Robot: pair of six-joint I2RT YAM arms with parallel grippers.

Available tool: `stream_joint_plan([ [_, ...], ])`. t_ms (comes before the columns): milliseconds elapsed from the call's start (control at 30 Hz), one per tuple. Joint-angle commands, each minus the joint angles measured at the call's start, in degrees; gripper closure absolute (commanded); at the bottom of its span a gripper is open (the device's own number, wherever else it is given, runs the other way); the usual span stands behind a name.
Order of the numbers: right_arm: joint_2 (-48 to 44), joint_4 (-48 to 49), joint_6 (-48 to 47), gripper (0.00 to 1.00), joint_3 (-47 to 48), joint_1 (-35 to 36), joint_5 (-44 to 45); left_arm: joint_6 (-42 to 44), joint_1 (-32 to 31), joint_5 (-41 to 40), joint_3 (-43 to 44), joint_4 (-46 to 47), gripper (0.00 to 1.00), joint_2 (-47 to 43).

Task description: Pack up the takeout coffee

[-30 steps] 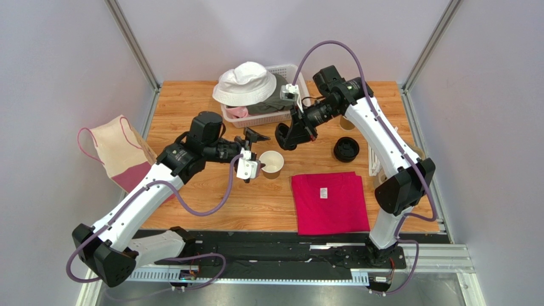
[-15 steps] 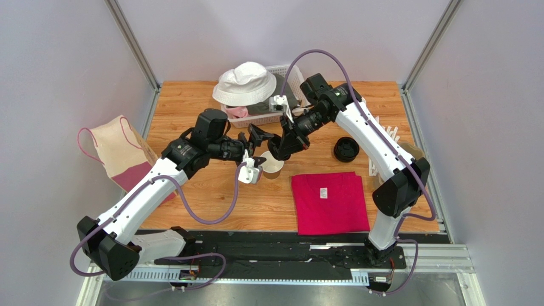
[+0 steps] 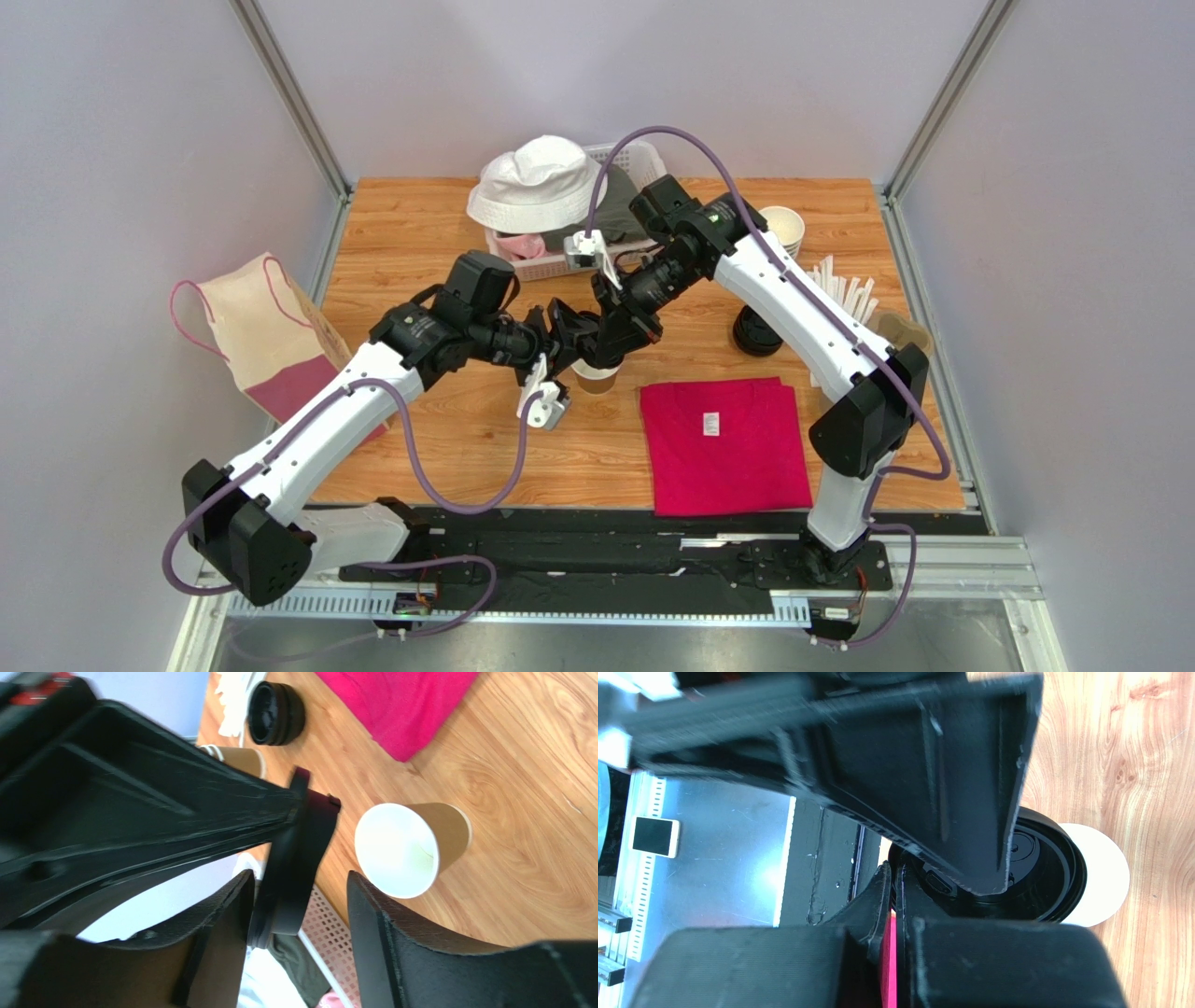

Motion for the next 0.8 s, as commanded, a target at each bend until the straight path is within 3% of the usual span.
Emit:
stream_joint_plan([
  [0, -0.1, -18.2, -1.4, 1.00, 2.5, 1.0, 0.8, 7.5, -0.3, -0.1, -0.8, -2.8, 0.42, 1.3],
  [233, 0.6, -18.2, -1.5, 1.00, 4.6, 2.3, 2.4, 7.8, -0.6, -1.0, -1.2, -2.7, 0.63, 0.6],
  [333, 1.6, -18.2, -0.7, 0.99, 6.5, 2.2, 3.3, 4.0, -0.6, 0.1, -0.8, -1.8, 0.80, -0.4],
  [367, 2.0, -18.3, -0.1, 0.96, 8.5, 2.2, 3.7, 0.7, -0.6, 0.4, -0.5, -1.6, 0.90, -0.9],
  [500, 5.7, -17.8, 8.8, 0.74, 19.6, -0.3, 5.4, -10.8, -0.6, 1.2, 2.1, -1.7, 1.00, -2.1],
  [533, 5.4, -17.1, 8.8, 0.54, 20.5, -3.3, 5.0, -17.2, -0.6, 1.4, 2.8, -1.7, 1.00, -2.2],
  [567, 2.7, -15.1, 9.5, 0.47, 20.3, -4.7, 5.8, -20.9, -0.6, 1.6, 3.5, -1.6, 1.00, -2.2],
  [600, 1.4, -9.6, 10.9, 0.40, 19.4, -7.5, 8.1, -24.8, -0.6, 2.3, 5.1, -1.6, 1.00, -1.9],
  [667, -3.3, 0.7, 18.0, 0.35, 17.9, -11.5, 7.7, -37.8, -0.4, 3.0, 6.9, -0.4, 1.00, -1.1],
  [767, -9.2, 19.2, 28.8, 0.25, 7.9, -19.2, 5.7, -58.6, 0.6, 4.1, 11.3, 4.9, 1.00, 0.7],
])
